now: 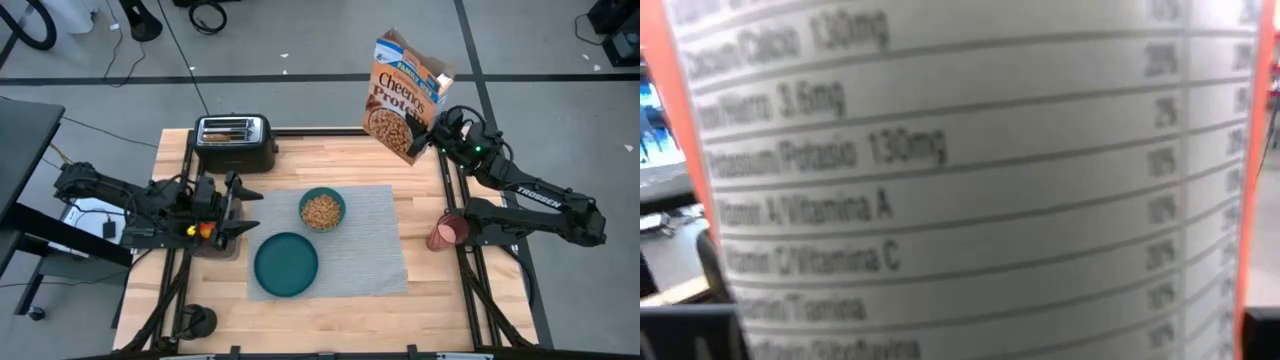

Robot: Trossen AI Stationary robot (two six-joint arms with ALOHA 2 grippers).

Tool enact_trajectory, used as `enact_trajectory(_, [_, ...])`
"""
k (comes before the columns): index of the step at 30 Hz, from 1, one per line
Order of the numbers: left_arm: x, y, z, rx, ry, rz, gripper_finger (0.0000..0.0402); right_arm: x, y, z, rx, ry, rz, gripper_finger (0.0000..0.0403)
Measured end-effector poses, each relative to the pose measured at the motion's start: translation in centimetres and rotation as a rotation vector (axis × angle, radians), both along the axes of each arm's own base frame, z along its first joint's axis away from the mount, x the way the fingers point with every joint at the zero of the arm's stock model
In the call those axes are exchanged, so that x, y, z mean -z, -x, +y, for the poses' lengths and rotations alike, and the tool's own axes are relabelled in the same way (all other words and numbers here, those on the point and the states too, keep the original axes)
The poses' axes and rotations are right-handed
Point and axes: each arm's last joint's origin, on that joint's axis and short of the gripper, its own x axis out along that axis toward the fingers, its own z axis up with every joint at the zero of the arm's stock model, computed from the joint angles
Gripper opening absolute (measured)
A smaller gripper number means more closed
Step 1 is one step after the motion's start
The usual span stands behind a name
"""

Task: Arrange a breakfast setting
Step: Pour the cereal in the green bowl

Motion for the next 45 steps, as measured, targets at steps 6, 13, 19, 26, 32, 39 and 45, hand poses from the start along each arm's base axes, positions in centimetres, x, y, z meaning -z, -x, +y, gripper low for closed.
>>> enact_trajectory(6, [1.0, 0.2, -0.3, 0.024, 0.004, 0.01, 0.0314, 1.7, -0.2, -0.3, 0.042, -0.013, 0.049, 0.0178])
enact_trajectory(13, [0.8, 0.5, -0.7, 0.05, 0.009, -0.006, 0.0314, 2.0, 0.2, -0.7, 0.088, -0.021, 0.056, 0.0178])
enact_trajectory(19, [0.8, 0.6, -1.0, 0.068, 0.001, -0.007, 0.0314, 2.8, 0.9, -1.6, 0.118, -0.065, 0.128, 0.0177])
enact_trajectory(26, [0.8, 0.6, -1.0, 0.068, 0.003, -0.007, 0.0314, 5.5, 1.9, -2.0, 0.197, -0.094, 0.187, 0.0177])
enact_trajectory(32, [0.6, 0.6, -1.0, 0.077, 0.042, -0.025, 0.0314, 8.9, 3.1, -2.0, 0.29, -0.123, 0.187, 0.0177])
enact_trajectory(39, [0.2, 0.7, -1.0, 0.078, 0.054, -0.064, 0.0314, 11.6, 4.0, -2.4, 0.369, -0.128, 0.15, 0.0179])
enact_trajectory(45, [0.2, 0.7, -1.0, 0.078, 0.054, -0.062, 0.0314, 12.5, 4.4, -2.6, 0.385, -0.151, 0.164, 0.02])
